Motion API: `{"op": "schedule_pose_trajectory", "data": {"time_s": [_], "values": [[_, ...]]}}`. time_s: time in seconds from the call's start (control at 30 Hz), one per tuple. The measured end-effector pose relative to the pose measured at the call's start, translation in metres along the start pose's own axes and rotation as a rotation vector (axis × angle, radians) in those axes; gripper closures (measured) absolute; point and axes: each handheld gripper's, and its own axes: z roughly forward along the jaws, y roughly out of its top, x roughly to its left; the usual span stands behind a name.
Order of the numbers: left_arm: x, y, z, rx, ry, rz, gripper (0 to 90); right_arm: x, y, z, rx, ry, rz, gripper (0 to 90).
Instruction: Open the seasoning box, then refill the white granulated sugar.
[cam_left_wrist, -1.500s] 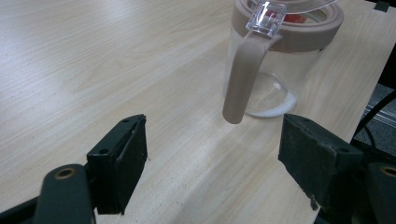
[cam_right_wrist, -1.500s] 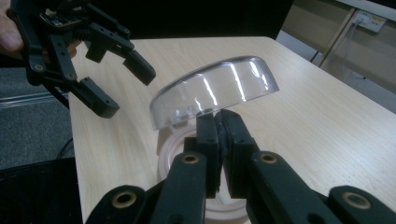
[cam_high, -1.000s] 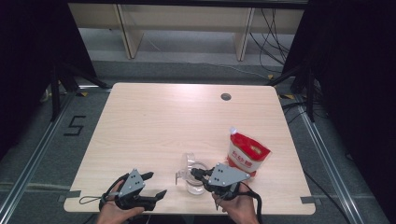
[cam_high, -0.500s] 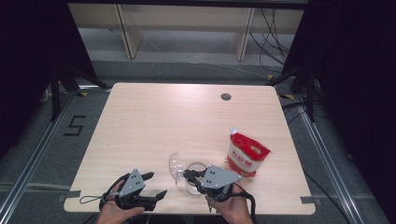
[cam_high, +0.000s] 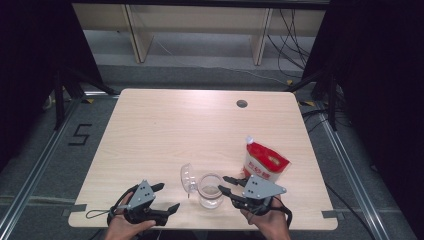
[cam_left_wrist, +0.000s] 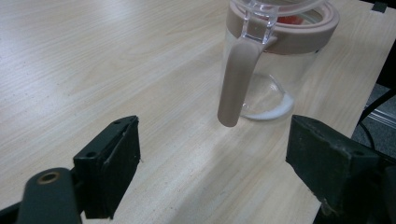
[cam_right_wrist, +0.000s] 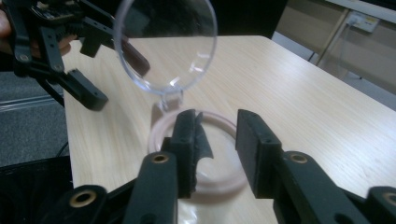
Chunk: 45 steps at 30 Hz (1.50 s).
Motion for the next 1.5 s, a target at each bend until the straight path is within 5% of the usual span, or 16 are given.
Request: {"op": "schedule_pose_trajectory", "data": {"time_s": [0.07, 0.27, 0.37, 0.43, 0.47, 0.53, 0.63, 0.73, 0.8, 0.87, 1.0, 1.17, 1.33, 1.37, 1.4, 1.5], "values": [[0.002, 0.001, 0.000, -0.002, -0.007, 0.034, 16.5, -0.004, -0.005, -0.007, 0.003, -0.011, 0.015, 60.3], [0.000, 0.000, 0.001, -0.002, -0.001, 0.036, 15.5, -0.011, -0.020, -0.029, 0.003, -0.077, 0.086, 54.1], [0.000, -0.001, 0.001, -0.006, -0.001, 0.039, 15.4, -0.015, -0.025, -0.038, 0.010, -0.100, 0.077, 52.8], [-0.003, -0.001, 0.001, -0.009, -0.001, 0.003, 15.4, -0.018, -0.033, -0.050, -0.002, -0.134, 0.103, 52.3], [0.000, 0.000, 0.001, -0.010, -0.011, 0.040, 15.4, -0.020, -0.036, -0.055, 0.000, -0.141, 0.105, 52.0], [0.000, 0.000, -0.001, -0.011, -0.007, 0.039, 15.4, -0.019, -0.038, -0.059, 0.006, -0.160, 0.126, 51.9], [0.000, 0.000, -0.003, -0.017, 0.010, -0.003, 15.4, -0.023, -0.045, -0.075, 0.005, -0.204, 0.133, 51.0], [0.002, 0.001, -0.004, -0.028, 0.002, 0.023, 15.4, -0.023, -0.049, -0.084, 0.000, -0.237, 0.165, 48.7], [0.001, 0.000, -0.003, -0.027, 0.004, -0.004, 15.4, -0.024, -0.051, -0.086, -0.007, -0.250, 0.148, 48.1], [0.001, 0.000, -0.002, -0.026, 0.002, -0.006, 15.4, -0.024, -0.056, -0.092, 0.016, -0.266, 0.210, 46.2], [0.003, 0.002, -0.001, -0.022, -0.004, 0.030, 15.4, -0.029, -0.062, -0.097, 0.027, -0.298, 0.227, 42.1], [0.001, 0.000, -0.003, -0.021, 0.001, 0.006, 15.4, -0.037, -0.069, -0.102, 0.026, -0.340, 0.256, 34.0], [0.003, 0.000, -0.003, -0.020, -0.004, 0.033, 15.4, -0.043, -0.075, -0.096, 0.028, -0.328, 0.283, 29.5], [0.000, 0.000, -0.002, -0.029, -0.002, -0.002, 15.4, -0.045, -0.076, -0.095, 0.032, -0.333, 0.263, 29.0], [0.001, 0.000, -0.003, -0.018, -0.001, 0.036, 15.4, -0.047, -0.076, -0.092, 0.022, -0.325, 0.253, 26.6], [0.001, -0.001, -0.001, -0.017, -0.006, 0.037, 15.4, -0.050, -0.076, -0.088, 0.005, -0.320, 0.265, 25.8]]}}
